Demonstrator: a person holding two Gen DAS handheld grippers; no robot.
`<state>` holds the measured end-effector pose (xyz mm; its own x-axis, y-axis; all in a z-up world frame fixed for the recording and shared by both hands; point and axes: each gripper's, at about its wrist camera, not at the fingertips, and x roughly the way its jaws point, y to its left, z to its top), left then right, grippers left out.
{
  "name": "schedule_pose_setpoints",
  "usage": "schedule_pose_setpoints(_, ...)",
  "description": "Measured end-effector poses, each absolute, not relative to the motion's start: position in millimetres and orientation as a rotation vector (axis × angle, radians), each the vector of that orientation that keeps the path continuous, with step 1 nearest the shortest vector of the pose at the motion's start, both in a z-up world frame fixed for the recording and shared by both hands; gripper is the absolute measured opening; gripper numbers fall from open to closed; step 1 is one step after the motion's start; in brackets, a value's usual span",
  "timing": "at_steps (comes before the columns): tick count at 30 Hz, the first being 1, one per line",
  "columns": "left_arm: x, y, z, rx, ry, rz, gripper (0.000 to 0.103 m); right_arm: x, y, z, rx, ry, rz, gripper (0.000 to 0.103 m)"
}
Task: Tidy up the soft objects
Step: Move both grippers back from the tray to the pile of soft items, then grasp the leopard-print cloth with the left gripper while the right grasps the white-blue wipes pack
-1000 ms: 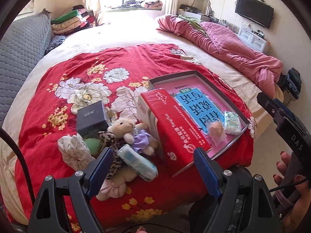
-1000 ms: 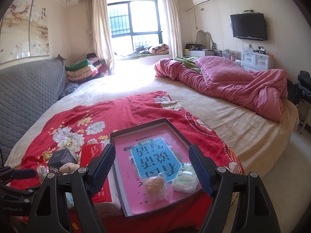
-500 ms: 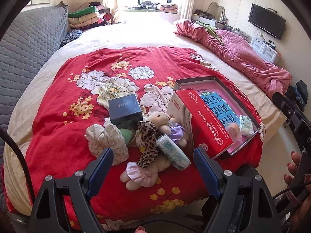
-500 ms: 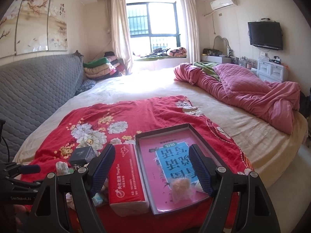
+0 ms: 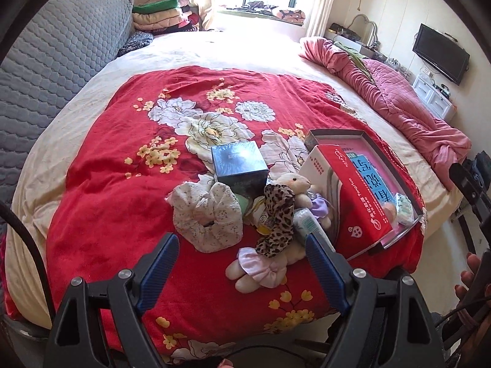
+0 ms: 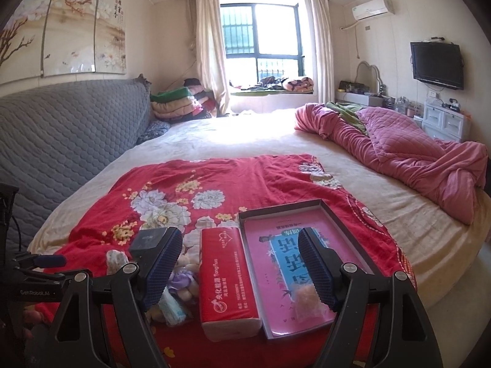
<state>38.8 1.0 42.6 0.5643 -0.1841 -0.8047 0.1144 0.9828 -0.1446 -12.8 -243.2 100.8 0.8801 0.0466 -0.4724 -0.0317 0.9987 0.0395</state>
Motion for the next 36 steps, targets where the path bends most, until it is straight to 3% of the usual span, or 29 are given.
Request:
schedule_pose_setpoints(14,46,13,13,-0.146,1.008,-0.208,0.084,-9,-184,59,-0.111,0.593,0.203,0.079)
schedule_pose_setpoints(34,100,-30,-24,-0.149,1.08,-0.343,0.083,-2,-137,-12,-0.299,0.709,0.301,0.079)
schedule_pose_setpoints(36,105,-32,-26,-0.146,1.074,-0.348,0.081,1,-134,-17,-0.311,0.714,0.307,0.074)
